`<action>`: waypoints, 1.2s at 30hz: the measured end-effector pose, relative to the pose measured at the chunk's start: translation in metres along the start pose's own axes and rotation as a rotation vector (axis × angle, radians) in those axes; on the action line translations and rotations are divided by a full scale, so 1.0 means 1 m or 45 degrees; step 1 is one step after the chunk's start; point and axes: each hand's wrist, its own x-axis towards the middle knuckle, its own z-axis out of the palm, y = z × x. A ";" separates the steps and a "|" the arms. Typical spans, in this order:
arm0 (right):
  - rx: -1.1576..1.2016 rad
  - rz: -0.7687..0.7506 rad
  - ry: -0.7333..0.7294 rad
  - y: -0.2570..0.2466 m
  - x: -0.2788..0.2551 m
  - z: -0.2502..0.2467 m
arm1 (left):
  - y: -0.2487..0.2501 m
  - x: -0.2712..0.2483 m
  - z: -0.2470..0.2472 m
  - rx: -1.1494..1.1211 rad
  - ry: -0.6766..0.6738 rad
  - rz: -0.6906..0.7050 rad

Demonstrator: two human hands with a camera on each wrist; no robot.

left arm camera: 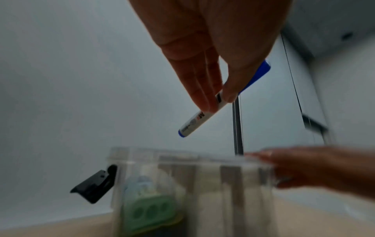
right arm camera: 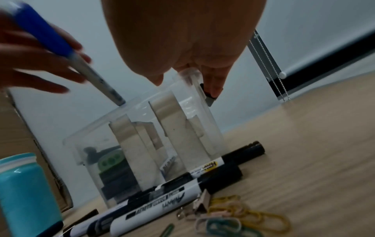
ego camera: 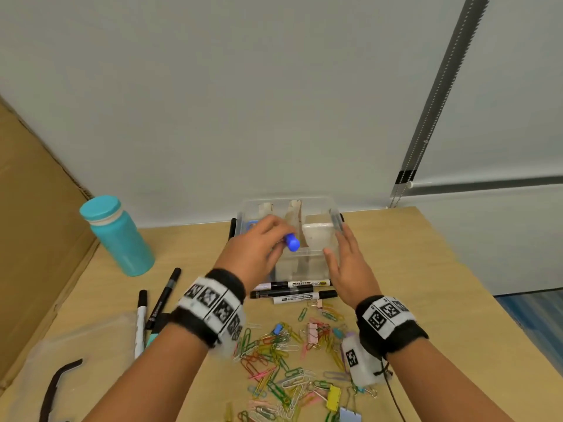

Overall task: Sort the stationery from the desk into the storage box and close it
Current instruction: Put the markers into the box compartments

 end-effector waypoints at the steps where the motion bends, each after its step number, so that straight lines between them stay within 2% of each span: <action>1: 0.001 0.003 0.027 0.000 -0.001 0.001 | -0.006 0.013 0.009 0.083 -0.078 0.014; 7: -0.056 -0.031 0.021 0.003 -0.004 -0.001 | -0.029 0.064 0.045 0.420 -0.453 0.028; 10: -0.079 -0.044 0.020 0.003 -0.005 -0.002 | -0.036 0.074 0.055 0.464 -0.585 -0.036; 12: -0.073 -0.047 0.022 0.003 -0.005 -0.001 | -0.041 0.071 0.059 0.397 -0.528 -0.103; 14: -0.071 -0.044 0.022 0.004 -0.006 0.000 | -0.040 0.062 0.055 0.280 -0.374 -0.137; 19: -0.071 -0.061 -0.002 0.006 -0.006 -0.001 | -0.021 0.010 0.037 0.087 0.090 -0.022; 21: -0.076 -0.068 -0.015 0.007 -0.006 -0.002 | -0.016 -0.013 0.038 0.072 0.144 -0.067; 24: 0.000 -0.036 -0.056 0.003 -0.009 -0.009 | -0.010 -0.041 0.051 0.095 0.001 -0.217; 28: 0.396 0.270 -0.021 -0.004 -0.020 -0.016 | -0.019 -0.055 0.077 0.184 -0.223 -0.349; 31: 0.185 0.312 0.164 0.002 -0.029 -0.007 | -0.026 -0.049 0.094 0.307 -0.394 -0.338; 32: 0.123 0.327 0.172 0.004 -0.032 -0.005 | -0.027 -0.047 0.099 0.338 -0.439 -0.346; 34: 0.075 0.409 -0.013 0.008 -0.037 -0.002 | -0.029 -0.043 0.107 0.387 -0.523 -0.385; 36: -0.046 0.435 -0.374 0.010 -0.042 0.003 | -0.030 -0.040 0.112 0.431 -0.593 -0.396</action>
